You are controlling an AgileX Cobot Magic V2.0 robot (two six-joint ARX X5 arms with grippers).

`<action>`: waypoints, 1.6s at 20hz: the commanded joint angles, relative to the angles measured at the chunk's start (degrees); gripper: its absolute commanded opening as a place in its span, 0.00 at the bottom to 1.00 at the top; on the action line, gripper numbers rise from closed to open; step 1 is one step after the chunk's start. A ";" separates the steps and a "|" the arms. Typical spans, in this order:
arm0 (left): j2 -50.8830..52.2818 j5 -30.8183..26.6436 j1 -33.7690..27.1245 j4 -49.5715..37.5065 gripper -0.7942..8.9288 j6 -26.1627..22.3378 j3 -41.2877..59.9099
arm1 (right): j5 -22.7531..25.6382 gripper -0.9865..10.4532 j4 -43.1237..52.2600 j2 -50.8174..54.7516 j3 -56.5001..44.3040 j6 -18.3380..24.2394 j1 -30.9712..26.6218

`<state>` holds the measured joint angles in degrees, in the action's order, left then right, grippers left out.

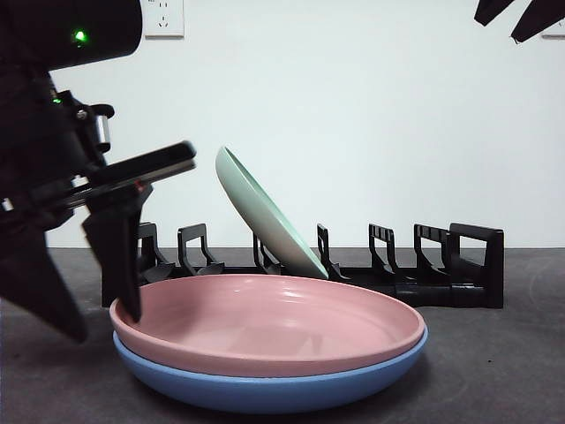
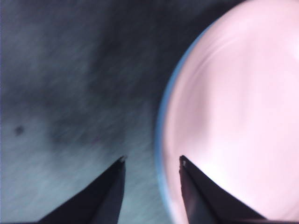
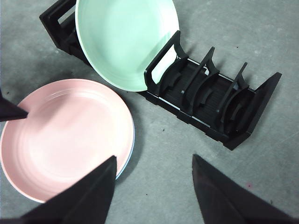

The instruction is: Place the plate

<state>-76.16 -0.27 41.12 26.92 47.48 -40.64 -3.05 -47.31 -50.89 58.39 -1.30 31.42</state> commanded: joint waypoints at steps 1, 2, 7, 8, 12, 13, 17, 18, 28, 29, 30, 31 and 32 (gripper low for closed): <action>-0.04 -0.26 -0.22 2.34 0.29 -3.93 -0.68 | 0.02 0.31 0.35 -0.20 1.09 0.22 0.26; 0.92 -0.26 -0.72 3.23 0.33 -5.33 -0.94 | 0.02 0.31 0.33 -0.20 1.09 0.24 0.26; 10.73 -0.26 -4.13 3.89 0.38 -16.68 -2.03 | 0.04 0.31 0.35 -0.22 1.09 -0.31 0.26; 13.20 -0.26 -4.98 4.48 0.38 -17.64 -2.38 | 0.04 0.31 0.35 -0.22 1.09 -1.11 0.26; 23.39 -0.26 -9.49 7.54 0.38 -24.76 -5.77 | 0.02 0.31 1.18 -0.79 1.09 -3.52 0.28; 25.68 -0.28 -11.08 7.82 0.38 -27.39 -6.80 | -0.04 0.31 1.51 -1.25 1.09 -4.57 0.26; 33.09 -0.28 -18.58 8.09 0.38 -40.52 -10.14 | -2.45 0.31 2.56 -5.88 1.16 -8.07 0.26; 34.36 -0.28 -20.50 8.31 0.38 -42.36 -10.43 | -4.55 0.31 3.41 -7.76 1.44 -8.59 0.26; 36.13 -0.17 -27.41 12.98 0.38 -43.56 -10.43 | -21.11 0.31 1.60 -39.95 31.39 -10.73 1.27; 36.13 -0.17 -27.41 12.98 0.38 -43.43 -10.43 | -21.11 0.31 0.90 -43.21 35.10 -10.75 1.64; 36.13 -0.17 -27.39 12.96 0.38 -43.39 -10.43 | -21.05 0.31 0.52 -45.44 37.31 -10.75 2.03; 36.13 -0.17 -27.41 12.94 0.38 -43.39 -10.43 | -21.07 0.31 0.44 -48.11 40.33 -11.28 2.60; 36.13 -0.17 -27.41 12.94 0.38 -43.39 -10.43 | -21.07 0.31 0.57 -50.05 42.25 -11.61 2.93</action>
<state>-39.79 -0.27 13.72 40.51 4.86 -50.19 -23.94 -46.94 -100.12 99.79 -12.14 33.89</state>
